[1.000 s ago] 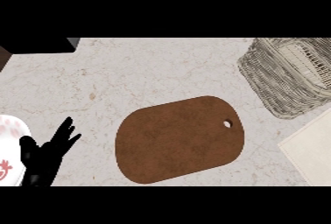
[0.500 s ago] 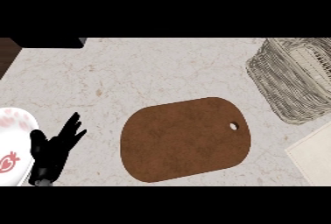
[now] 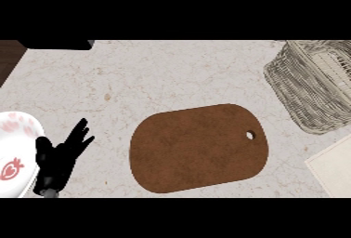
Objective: Pick the eggplant from the cutting board and place it in the basket
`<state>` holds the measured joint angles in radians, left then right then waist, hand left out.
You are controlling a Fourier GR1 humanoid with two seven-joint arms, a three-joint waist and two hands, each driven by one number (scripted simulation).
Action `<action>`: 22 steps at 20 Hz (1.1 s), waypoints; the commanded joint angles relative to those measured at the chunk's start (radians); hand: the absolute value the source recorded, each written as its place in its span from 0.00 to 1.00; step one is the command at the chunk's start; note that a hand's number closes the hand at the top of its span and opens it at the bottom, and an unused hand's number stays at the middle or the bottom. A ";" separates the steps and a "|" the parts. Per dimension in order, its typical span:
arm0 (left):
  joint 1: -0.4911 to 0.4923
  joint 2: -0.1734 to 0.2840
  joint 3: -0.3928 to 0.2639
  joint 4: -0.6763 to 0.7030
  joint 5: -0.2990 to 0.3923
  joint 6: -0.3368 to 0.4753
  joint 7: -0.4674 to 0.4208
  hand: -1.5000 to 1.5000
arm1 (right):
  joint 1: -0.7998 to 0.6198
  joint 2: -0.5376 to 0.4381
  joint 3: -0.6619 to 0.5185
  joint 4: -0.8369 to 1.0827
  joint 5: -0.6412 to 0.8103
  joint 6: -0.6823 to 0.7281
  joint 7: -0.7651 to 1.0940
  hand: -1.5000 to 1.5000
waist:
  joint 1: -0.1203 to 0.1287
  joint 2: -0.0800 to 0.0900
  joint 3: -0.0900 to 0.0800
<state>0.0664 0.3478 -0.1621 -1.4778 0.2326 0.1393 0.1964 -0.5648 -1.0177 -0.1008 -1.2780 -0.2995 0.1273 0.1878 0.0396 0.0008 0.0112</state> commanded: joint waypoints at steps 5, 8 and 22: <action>0.008 -0.006 -0.012 0.072 -0.014 -0.007 0.080 0.50 | -0.147 0.095 -0.002 0.293 -0.013 0.095 -0.070 1.00 | -0.004 0.011 -0.011; 0.065 -0.029 -0.012 0.116 -0.022 -0.019 -0.017 0.50 | -0.136 0.119 -0.015 0.404 0.030 0.086 -0.184 1.00 | 0.000 0.014 -0.011; -0.007 -0.023 -0.001 0.091 -0.028 -0.030 0.071 0.50 | -0.223 0.093 0.082 0.696 0.340 -0.033 -0.474 0.00 | -0.002 0.016 -0.009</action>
<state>0.0610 0.3404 -0.1418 -1.4798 0.2142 0.1184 0.2214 -0.7512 -0.9425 -0.0304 -0.6600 -0.0158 0.1268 -0.2043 0.0415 0.0049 0.0136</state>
